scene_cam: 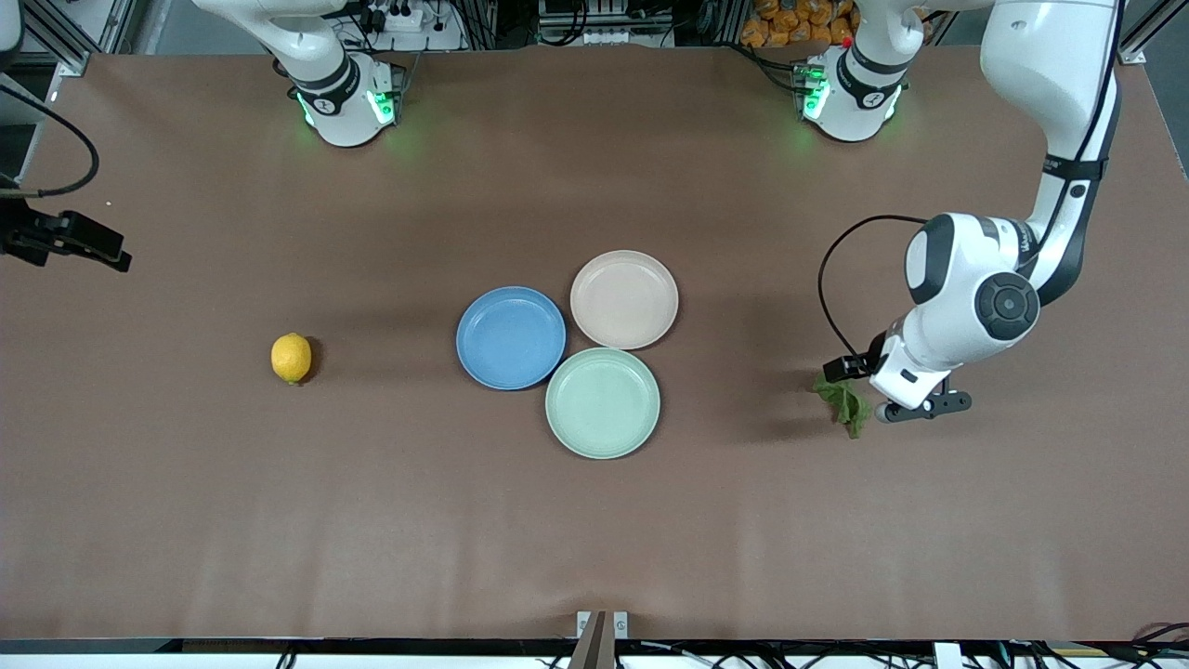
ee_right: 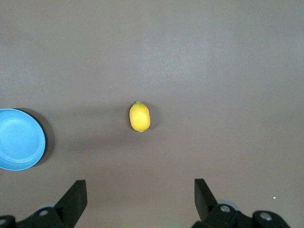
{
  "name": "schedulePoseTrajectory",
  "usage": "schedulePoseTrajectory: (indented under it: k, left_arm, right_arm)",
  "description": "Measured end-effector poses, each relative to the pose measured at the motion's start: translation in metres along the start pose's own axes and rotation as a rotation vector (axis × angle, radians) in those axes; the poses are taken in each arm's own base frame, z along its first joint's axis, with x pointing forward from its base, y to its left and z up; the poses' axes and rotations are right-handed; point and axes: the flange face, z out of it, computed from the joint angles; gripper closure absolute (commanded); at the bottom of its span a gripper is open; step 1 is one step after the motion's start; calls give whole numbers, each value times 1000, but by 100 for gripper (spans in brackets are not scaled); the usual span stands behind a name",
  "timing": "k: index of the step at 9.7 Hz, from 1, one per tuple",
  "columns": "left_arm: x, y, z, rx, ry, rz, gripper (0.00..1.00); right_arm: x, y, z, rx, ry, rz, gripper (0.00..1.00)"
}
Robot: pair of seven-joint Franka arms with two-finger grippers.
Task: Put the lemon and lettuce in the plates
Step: 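Move the left gripper down over the green lettuce leaf, then grasp the lettuce with the left gripper while the right gripper reaches the lemon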
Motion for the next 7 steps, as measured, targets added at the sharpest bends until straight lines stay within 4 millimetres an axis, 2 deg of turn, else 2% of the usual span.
schedulePoseTrajectory:
  k: [3,5,7]
  left_arm:
    - [14,-17,27,24,10,-50,0]
    - [16,-16,46,32,12,-89,0]
    - [19,-13,55,34,8,-116,0]
  right_arm:
    - [19,-7,31,-2,-39,-11,0]
    - [31,-11,57,-3,-34,-16,0]
    - [36,-14,89,-4,-46,-21,0]
